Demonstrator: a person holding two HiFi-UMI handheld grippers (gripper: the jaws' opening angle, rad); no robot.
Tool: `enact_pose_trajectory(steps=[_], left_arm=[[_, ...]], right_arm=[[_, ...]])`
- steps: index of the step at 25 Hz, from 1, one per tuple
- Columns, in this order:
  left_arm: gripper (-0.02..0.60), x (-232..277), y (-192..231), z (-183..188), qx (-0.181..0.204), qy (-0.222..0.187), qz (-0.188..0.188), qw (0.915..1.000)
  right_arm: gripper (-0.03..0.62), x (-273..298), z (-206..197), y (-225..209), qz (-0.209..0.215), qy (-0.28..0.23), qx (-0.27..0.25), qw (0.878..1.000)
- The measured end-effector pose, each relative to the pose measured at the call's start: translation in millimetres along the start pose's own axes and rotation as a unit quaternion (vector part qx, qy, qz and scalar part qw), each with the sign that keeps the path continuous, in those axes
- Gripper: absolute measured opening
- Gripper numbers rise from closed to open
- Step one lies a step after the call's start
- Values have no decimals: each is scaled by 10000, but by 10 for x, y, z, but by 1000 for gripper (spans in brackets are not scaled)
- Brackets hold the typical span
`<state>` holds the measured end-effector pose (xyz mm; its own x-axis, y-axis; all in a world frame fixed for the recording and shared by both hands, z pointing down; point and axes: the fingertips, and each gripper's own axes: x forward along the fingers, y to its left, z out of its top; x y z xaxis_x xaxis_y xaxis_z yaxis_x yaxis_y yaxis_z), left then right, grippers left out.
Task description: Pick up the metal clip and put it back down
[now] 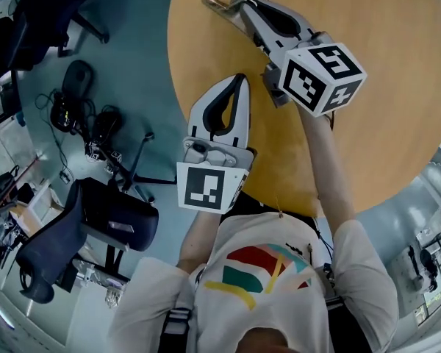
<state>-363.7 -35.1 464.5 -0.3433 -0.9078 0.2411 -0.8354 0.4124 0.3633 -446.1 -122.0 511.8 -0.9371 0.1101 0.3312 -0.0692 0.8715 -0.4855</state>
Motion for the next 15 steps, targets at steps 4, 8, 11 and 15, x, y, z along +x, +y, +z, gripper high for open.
enact_pose_trajectory(steps=[4, 8, 11, 15], left_arm=[[43, -1, 98, -135, -97, 129, 97, 9998], [43, 224, 348, -116, -163, 209, 180, 9995], [43, 213, 382, -106, -140, 155, 153, 9997], [43, -5, 263, -72, 0, 136, -22, 9999]], right_arm=[[41, 149, -165, -54, -236, 362, -327, 9985], [45, 403, -203, -225, -525, 560, -722, 9944], [156, 435, -302, -323, -931, 723, -1372, 9835], [184, 257, -299, -143, -1047, 590, -1565, 9803]])
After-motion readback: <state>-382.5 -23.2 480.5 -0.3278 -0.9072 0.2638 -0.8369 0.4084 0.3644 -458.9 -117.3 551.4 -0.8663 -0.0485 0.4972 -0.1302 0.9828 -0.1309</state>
